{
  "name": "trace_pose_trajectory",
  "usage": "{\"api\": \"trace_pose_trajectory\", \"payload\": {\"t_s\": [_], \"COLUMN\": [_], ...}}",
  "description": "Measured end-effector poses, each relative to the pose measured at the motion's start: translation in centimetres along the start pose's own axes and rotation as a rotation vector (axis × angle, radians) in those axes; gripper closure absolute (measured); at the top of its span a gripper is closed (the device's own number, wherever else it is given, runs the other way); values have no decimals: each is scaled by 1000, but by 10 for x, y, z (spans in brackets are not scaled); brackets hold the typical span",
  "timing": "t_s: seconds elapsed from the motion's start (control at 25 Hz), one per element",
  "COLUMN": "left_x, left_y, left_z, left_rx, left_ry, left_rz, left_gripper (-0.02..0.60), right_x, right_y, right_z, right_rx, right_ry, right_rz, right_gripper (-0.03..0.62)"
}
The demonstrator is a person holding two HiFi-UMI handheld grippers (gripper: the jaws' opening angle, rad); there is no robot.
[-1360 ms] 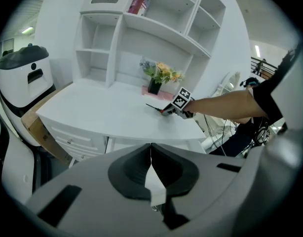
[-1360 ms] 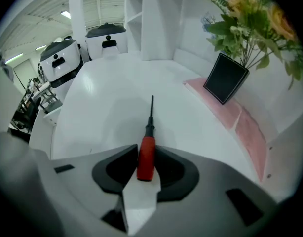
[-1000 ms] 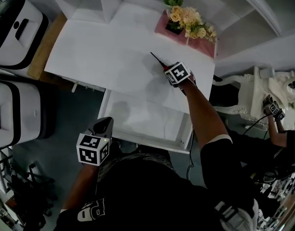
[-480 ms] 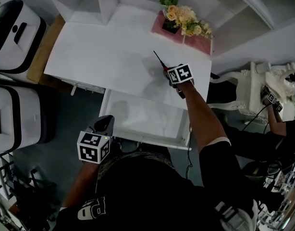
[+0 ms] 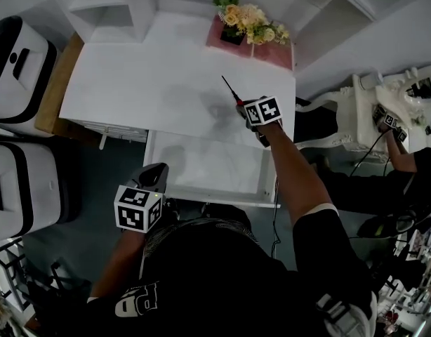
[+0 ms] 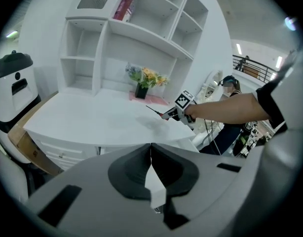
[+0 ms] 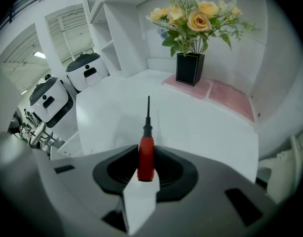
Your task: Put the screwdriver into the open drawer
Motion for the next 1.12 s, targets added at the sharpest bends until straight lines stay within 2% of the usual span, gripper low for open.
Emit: {"api": "trace_pose_trajectory", "payload": {"t_s": [0.64, 1.12], "left_x": [18, 23], "left_y": [2, 8], "left_z": [15, 16], "left_rx": [43, 21], "left_ry": [83, 144], "left_rz": [-92, -118], "left_gripper": [566, 566], "right_x": [-36, -69], "right_y": [-55, -84], "right_z": [-44, -79], "right_rx": [68, 127], "right_ry": [-51, -77], "right_rz": [-25, 1], "right_gripper": [485, 485]}}
Point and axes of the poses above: the fingertips, and each gripper's own axes: y forward along the fingers, x to its right, z out of its top, the point moved 8 cm from there along -y, backward along the fingers, and after that the axes turned 6 degrees about y, right-handed, at the moved point
